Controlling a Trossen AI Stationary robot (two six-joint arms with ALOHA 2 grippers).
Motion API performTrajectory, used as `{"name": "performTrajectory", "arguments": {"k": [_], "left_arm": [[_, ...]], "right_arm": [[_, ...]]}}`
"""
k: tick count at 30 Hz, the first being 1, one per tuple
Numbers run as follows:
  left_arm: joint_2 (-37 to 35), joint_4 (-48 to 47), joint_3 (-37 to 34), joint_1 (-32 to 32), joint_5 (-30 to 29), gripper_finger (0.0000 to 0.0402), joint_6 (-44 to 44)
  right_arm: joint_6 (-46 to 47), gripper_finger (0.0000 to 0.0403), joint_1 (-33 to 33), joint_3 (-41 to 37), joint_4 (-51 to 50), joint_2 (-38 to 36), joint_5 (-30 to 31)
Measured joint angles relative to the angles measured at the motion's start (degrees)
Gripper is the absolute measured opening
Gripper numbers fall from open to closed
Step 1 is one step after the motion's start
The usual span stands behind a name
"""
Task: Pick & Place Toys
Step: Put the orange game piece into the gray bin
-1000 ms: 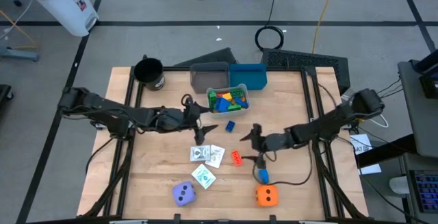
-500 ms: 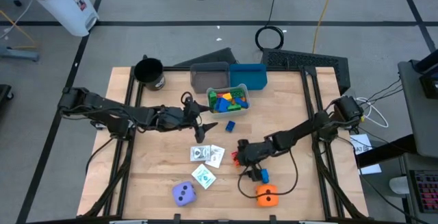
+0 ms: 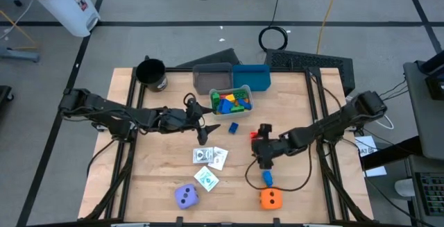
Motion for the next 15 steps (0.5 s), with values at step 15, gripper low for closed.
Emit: {"name": "performTrajectory", "arguments": {"k": [15], "left_arm": [[0.0,0.0,0.0,0.0,0.0,0.0335,-0.6]], "right_arm": [[25.7,0.0336,-6.7,0.0,-5.0,1.0,1.1]]}}
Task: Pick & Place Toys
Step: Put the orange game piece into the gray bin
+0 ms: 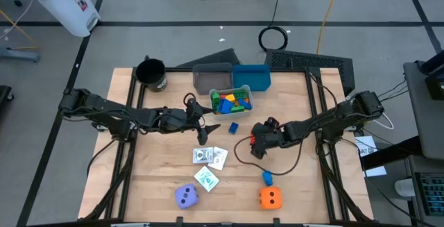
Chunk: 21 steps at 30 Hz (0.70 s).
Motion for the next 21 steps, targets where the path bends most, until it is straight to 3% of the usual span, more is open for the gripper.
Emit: {"name": "performTrajectory", "arguments": {"k": [8,21], "left_arm": [[0.0,0.0,0.0,0.0,0.0,0.0335,0.0],[0.0,-0.1,0.0,0.0,0.0,0.0335,0.0]], "right_arm": [[2.7,0.0336,-3.4,-2.6,6.8,1.2,-5.3],[-2.1,0.0336,-6.2,-6.0,8.3,1.3,-5.8]]}}
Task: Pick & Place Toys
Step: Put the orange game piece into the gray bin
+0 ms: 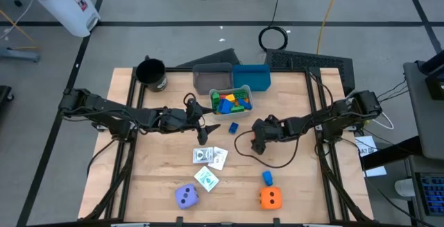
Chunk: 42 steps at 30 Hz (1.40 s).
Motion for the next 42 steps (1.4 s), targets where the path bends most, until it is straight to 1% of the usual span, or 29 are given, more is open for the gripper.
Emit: {"name": "performTrajectory", "arguments": {"k": [7,12,14,17,22,24,29,31,36,42], "left_arm": [[0.0,-0.3,0.0,0.0,0.0,0.0335,0.0],[0.0,-0.3,0.0,0.0,0.0,0.0335,-0.1],[0.0,-0.3,0.0,0.0,0.0,0.0335,-0.2],[0.0,-0.3,0.0,0.0,0.0,0.0335,-0.2],[0.0,-0.3,0.0,0.0,0.0,0.0335,-0.1],[0.0,-0.3,0.0,0.0,0.0,0.0335,-0.1],[0.0,-0.3,0.0,0.0,0.0,0.0335,0.0],[0.0,-0.3,0.0,0.0,0.0,0.0335,0.0],[0.0,-0.2,0.0,0.0,0.0,0.0335,0.0],[0.0,-0.2,0.0,0.0,0.0,0.0335,0.0]], "right_arm": [[-9.8,0.0335,0.3,-0.1,0.1,0.0,0.3],[-14.3,0.0317,0.3,-1.5,-0.8,0.0,0.2],[-16.5,0.031,0.3,-1.7,-0.6,-0.1,-0.9],[-17.2,0.0309,0.3,-1.8,0.1,-0.1,-2.3],[-17.4,0.033,0.3,-1.8,0.7,-0.1,-2.6],[-17.7,0.0331,0.3,-1.8,1.0,-0.1,-4.5],[-18.0,0.0306,0.4,-1.9,2.9,0.0,-8.8],[-18.0,0.0295,0.4,-1.9,3.6,0.0,-9.6],[-19.9,0.0295,0.4,-2.0,3.8,-0.3,-8.8],[-26.3,0.0301,1.5,-2.0,9.5,-0.4,-8.7]]}}
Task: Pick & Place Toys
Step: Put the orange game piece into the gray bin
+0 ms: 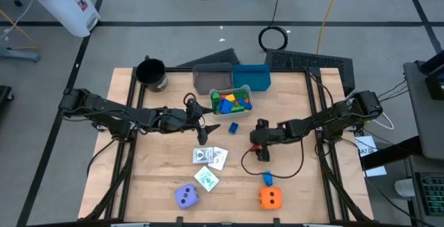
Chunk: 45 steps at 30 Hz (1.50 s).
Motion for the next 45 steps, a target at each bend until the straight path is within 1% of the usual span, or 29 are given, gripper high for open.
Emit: {"name": "performTrajectory", "arguments": {"k": [4,6,11,13,16,19,22,25,27,29,31,33,40,45], "left_arm": [[0.0,0.4,0.0,0.0,0.0,0.0335,-0.3],[0.0,0.9,0.0,0.0,0.0,0.0335,-2.0],[0.0,1.6,0.0,0.0,0.1,0.0335,-9.9],[0.6,1.5,0.1,-0.1,1.1,0.0335,-13.9],[2.7,1.6,0.1,-0.5,2.0,0.0335,-17.7],[6.8,5.5,0.1,-0.8,2.1,0.0335,-20.5],[12.0,12.3,0.1,-0.7,2.2,0.0335,-20.5],[16.5,20.0,0.1,-0.2,2.6,0.0335,-20.7],[19.0,24.4,0.1,0.4,5.9,0.0335,-20.6],[21.0,28.0,0.1,1.1,10.5,0.0335,-20.6],[22.4,29.0,0.8,1.7,14.0,0.0335,-20.8],[23.6,28.3,2.1,1.9,15.8,0.0335,-21.0],[28.2,24.0,8.2,1.9,16.6,0.0335,-20.2],[31.7,22.5,13.1,2.4,15.6,0.0335,-19.0]], "right_arm": [[-2.6,0.0296,0.9,0.0,3.6,0.0,0.2],[-3.6,0.0296,1.3,0.0,5.5,-0.4,0.5],[-6.6,0.0296,2.1,0.1,9.7,-1.0,0.5],[-8.0,0.0296,2.3,0.1,11.8,-1.1,1.3],[-11.2,0.0296,3.1,0.1,13.4,-1.1,6.5],[-15.9,0.0296,3.8,0.1,16.8,-1.2,14.0],[-19.9,0.0296,4.6,0.1,19.9,-1.2,19.9],[-24.5,0.0296,6.2,0.1,23.5,-1.2,22.9],[-27.7,0.0296,7.4,0.1,25.1,-1.2,25.5],[-30.6,0.0296,8.5,0.1,26.8,-1.2,28.9],[-33.2,0.0296,9.5,0.1,28.2,-1.2,31.8],[-35.1,0.0296,10.1,0.1,29.4,-1.2,33.6],[-35.9,0.0296,10.9,0.1,32.4,-1.2,33.5],[-35.9,0.0299,10.9,0.1,32.9,-1.2,33.2]]}}
